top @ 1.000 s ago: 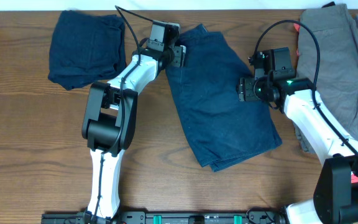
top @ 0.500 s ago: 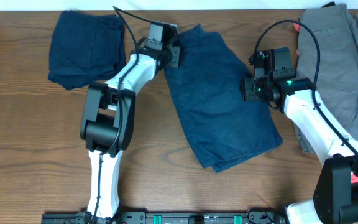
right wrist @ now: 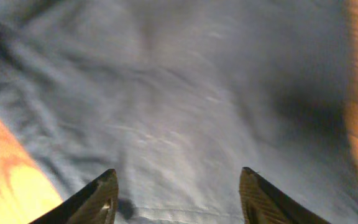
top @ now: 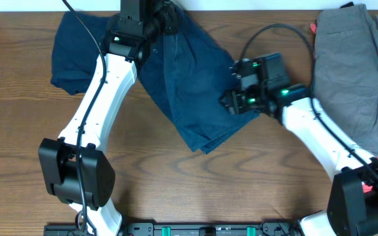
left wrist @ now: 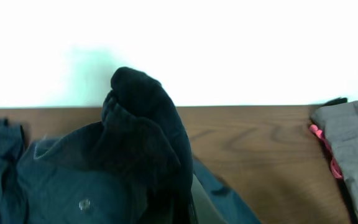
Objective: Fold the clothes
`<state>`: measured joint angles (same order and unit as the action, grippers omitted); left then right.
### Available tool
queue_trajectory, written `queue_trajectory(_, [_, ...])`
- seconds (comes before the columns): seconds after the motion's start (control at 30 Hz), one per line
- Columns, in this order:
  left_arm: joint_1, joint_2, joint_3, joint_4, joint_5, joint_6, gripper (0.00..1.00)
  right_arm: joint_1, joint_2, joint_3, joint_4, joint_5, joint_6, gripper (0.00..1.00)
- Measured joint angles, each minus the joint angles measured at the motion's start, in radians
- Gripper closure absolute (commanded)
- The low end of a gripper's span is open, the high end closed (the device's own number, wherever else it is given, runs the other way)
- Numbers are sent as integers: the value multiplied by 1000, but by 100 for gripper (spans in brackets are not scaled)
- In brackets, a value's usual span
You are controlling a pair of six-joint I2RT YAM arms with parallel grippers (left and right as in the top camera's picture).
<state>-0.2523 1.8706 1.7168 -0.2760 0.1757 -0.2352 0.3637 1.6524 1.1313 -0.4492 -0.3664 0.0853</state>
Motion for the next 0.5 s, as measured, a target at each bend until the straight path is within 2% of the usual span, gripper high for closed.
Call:
queue_trajectory(0.17, [0, 31, -2, -8, -2, -21, 94, 99, 0, 0, 58, 0, 1, 23])
queue_trajectory(0.33, [0, 34, -2, -4, -3, -39, 94, 175, 3, 0, 136, 24, 3, 19])
queue_trajectory(0.5, [0, 34, -2, -4, -3, -65, 94, 245, 74, 6, 314, 64, 21, 20])
